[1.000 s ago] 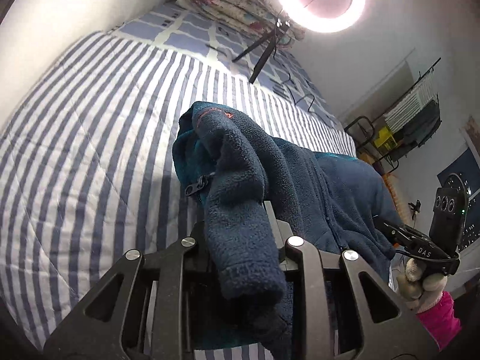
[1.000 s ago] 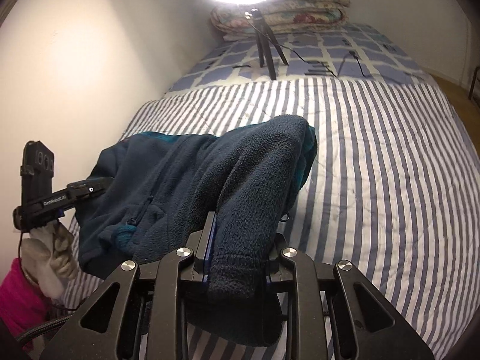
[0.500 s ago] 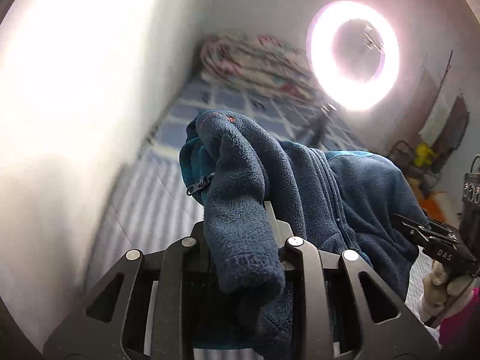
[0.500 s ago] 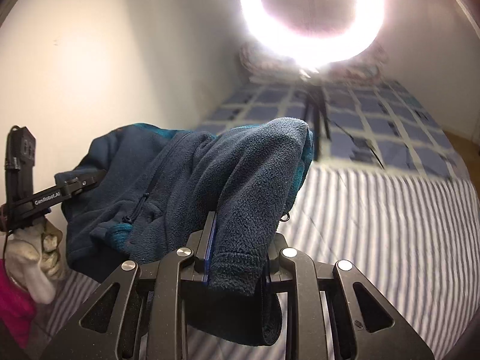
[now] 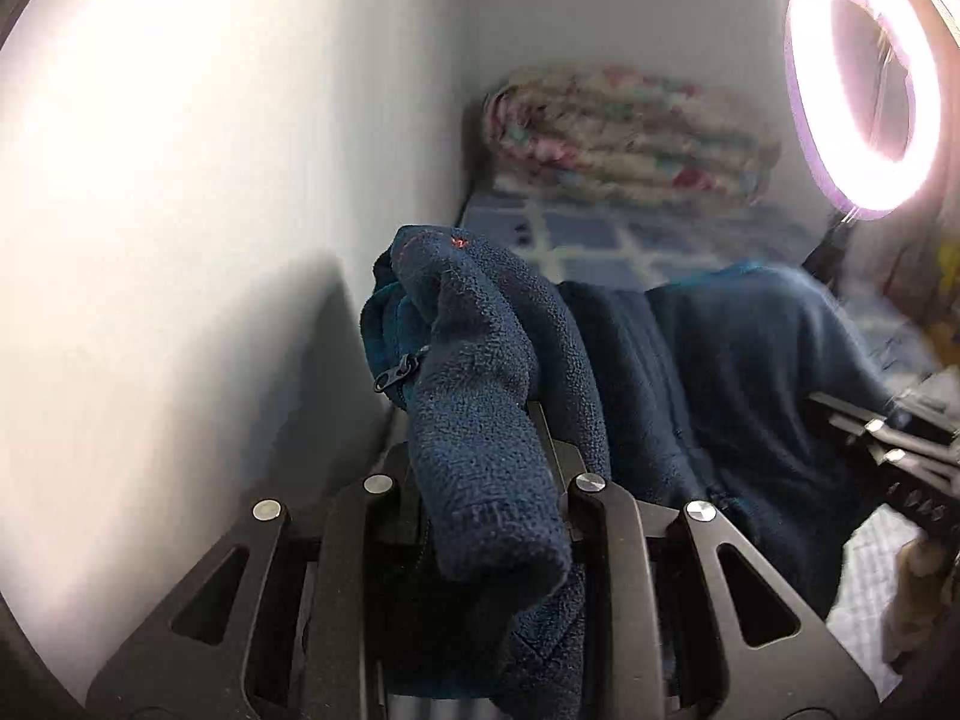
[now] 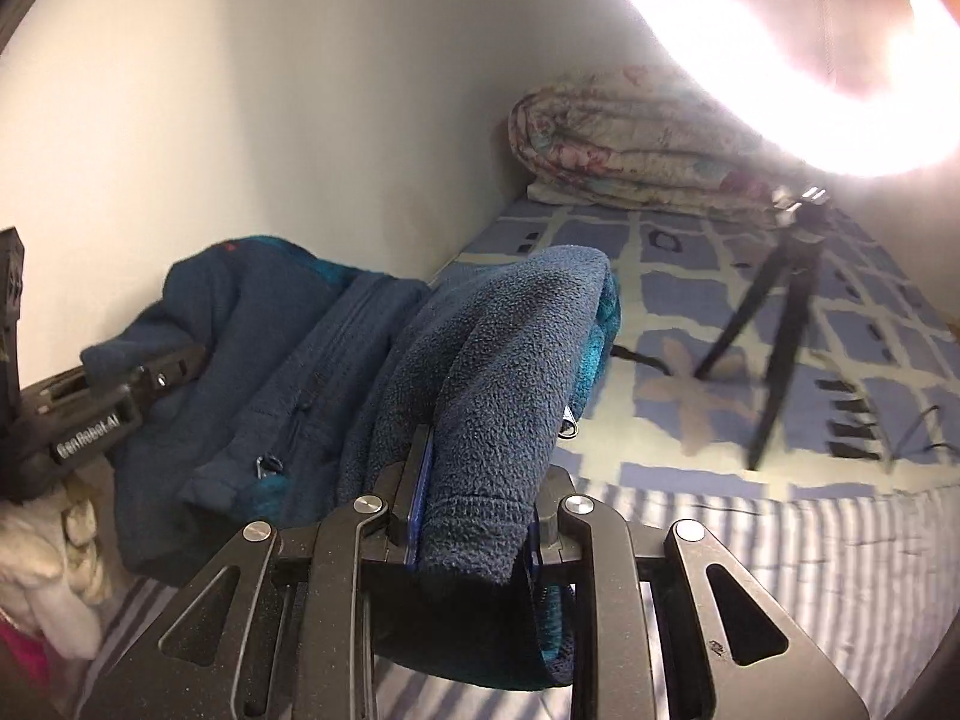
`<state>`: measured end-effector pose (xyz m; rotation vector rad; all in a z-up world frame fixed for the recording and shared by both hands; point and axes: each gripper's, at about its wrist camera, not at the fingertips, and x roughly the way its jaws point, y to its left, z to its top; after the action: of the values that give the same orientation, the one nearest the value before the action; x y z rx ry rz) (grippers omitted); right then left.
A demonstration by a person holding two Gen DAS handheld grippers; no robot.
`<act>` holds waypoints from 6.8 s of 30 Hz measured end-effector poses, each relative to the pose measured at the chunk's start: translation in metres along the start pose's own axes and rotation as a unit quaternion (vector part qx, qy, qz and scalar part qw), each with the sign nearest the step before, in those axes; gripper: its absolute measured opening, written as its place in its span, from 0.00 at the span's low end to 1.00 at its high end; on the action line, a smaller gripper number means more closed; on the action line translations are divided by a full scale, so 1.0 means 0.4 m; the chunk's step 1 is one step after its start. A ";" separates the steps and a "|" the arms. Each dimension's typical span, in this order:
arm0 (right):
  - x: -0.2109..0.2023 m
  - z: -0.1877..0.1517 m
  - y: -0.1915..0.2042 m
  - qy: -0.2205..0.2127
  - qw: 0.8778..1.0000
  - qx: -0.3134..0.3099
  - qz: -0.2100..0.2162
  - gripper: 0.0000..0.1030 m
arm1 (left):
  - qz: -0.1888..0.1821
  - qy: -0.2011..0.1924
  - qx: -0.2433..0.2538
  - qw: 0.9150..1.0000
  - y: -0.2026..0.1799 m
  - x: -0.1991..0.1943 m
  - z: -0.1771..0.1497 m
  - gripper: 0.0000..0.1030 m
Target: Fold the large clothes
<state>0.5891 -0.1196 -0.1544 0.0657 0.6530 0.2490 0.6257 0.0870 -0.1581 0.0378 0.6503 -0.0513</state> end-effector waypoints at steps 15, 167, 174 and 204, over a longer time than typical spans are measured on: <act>0.101 -0.078 -0.055 0.076 0.995 0.039 -0.058 0.44 | 0.112 0.068 0.034 0.991 -0.001 0.090 -0.089 0.39; -1.211 -0.591 0.101 -0.054 0.985 0.013 -0.164 0.82 | -0.034 -0.059 0.015 0.998 -0.356 -1.295 -0.510 1.00; -1.208 -0.594 0.102 -0.053 0.985 0.014 -0.163 0.83 | -0.034 -0.059 0.014 0.998 -0.355 -1.295 -0.511 1.00; -1.205 -0.595 0.108 -0.052 0.985 0.013 -0.164 0.83 | -0.033 -0.060 0.017 0.998 -0.355 -1.295 -0.513 1.00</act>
<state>0.0663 -0.2021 -0.0516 -0.0040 0.5542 -0.0800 0.0814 -0.0254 -0.0102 0.0459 0.5315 -0.1274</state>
